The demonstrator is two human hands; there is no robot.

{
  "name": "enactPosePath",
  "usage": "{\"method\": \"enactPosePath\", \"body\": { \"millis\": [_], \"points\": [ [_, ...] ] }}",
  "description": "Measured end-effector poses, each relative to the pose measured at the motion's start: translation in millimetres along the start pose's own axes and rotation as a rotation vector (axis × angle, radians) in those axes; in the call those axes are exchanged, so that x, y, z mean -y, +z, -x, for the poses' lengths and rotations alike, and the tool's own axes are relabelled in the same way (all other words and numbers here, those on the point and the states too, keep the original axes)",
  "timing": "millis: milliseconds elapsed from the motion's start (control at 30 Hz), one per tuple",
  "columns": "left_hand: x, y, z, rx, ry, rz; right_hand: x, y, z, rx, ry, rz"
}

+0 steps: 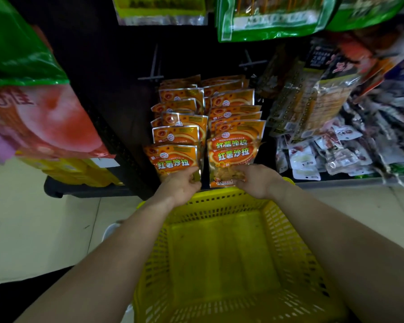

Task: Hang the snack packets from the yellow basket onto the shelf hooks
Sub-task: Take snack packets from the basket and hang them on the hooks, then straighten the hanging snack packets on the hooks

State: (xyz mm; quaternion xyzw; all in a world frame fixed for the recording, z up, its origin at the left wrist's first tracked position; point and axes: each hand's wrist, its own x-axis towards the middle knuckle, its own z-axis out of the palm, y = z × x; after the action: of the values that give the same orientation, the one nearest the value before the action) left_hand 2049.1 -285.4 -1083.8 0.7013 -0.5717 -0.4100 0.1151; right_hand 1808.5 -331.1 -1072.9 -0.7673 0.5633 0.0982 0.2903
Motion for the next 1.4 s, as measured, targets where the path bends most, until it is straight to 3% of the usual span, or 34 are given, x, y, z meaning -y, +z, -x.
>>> {"method": "enactPosePath", "body": {
  "millis": [167,267,367,567,667,867,1033,1167,1400],
  "points": [
    [-34,3,7,-0.052,0.115,-0.092,-11,-7,16,-0.122,0.068,-0.103],
    [-58,4,-3,-0.172,0.221,-0.105,-23,-10,14,-0.304,0.127,-0.266],
    [-84,-1,-24,-0.286,0.273,-0.116,-30,-17,1,-0.351,0.186,-0.395],
    [-115,-7,-75,-0.262,0.341,-0.561,-26,-26,-40,-0.370,0.134,-0.550],
    [-115,-9,-99,-0.217,0.305,-0.735,-23,-25,-59,-0.435,0.092,-0.417],
    [-115,-15,-124,-0.216,0.281,-0.776,-28,-31,-83,-0.567,0.110,-0.246],
    [-109,-9,-124,-0.114,0.290,-0.806,-32,-34,-86,-0.475,0.068,-0.217],
    [-106,-12,-119,-0.165,0.289,-0.733,-31,-41,-85,-0.385,0.047,-0.165],
    [-108,-25,-121,-0.146,0.257,-0.704,-18,-44,-83,-0.423,-0.046,-0.214]
  ]
}}
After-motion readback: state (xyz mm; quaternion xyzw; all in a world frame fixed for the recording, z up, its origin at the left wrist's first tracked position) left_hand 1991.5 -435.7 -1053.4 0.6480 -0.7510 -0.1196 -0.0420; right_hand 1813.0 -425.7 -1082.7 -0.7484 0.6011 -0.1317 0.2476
